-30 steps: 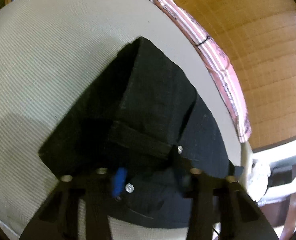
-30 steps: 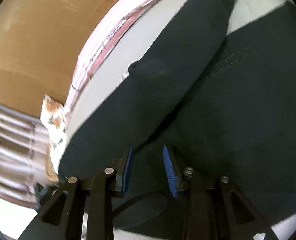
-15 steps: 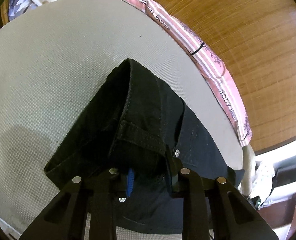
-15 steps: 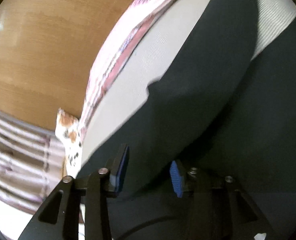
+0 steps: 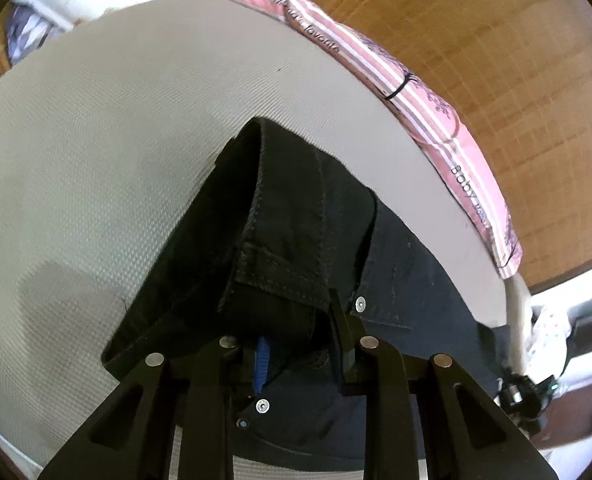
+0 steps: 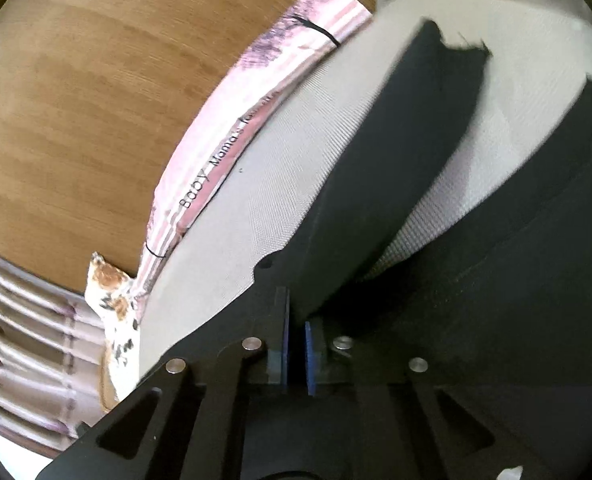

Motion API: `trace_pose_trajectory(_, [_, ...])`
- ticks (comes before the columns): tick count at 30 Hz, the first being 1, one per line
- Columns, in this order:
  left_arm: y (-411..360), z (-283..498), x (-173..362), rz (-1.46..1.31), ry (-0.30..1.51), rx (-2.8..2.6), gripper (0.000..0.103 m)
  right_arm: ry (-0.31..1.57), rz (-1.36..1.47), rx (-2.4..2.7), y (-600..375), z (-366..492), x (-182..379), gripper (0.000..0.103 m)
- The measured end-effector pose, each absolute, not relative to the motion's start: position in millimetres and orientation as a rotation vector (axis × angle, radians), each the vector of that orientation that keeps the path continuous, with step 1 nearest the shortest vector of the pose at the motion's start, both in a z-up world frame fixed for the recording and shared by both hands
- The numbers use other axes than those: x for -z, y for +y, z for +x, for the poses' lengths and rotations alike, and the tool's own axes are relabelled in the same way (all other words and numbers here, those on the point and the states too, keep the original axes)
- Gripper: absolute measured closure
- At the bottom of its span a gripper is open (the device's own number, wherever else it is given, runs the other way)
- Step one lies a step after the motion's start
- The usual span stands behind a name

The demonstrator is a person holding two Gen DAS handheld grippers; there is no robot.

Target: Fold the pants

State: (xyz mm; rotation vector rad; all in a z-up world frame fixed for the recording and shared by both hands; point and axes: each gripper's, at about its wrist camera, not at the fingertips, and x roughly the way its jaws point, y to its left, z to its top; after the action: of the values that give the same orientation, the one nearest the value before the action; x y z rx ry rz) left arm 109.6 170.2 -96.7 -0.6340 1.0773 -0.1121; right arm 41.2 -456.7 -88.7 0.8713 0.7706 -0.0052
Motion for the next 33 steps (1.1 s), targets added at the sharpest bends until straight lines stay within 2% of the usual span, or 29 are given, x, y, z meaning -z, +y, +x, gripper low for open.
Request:
trace_pose_trajectory(6, [171,110,84,-0.531,1.094,0.144,0.08,0.78,0.68,0.078,-434,18,52,0.098])
trace_pose_trajectory(11, [171,109,77,-0.429,1.12,0.17,0.08,0.816,0.542,0.126,-413,-11,43,0.098])
trace_pose_trajectory(20, [165,97,81,-0.235,1.207,0.18,0.08,0.974,0.534,0.177,-400,-60,87,0.098])
trace_pose_trajectory(33, [142,90,105,-0.026,1.246,0.128,0.079,1.118,0.525,0.217,-400,-60,124,0.098])
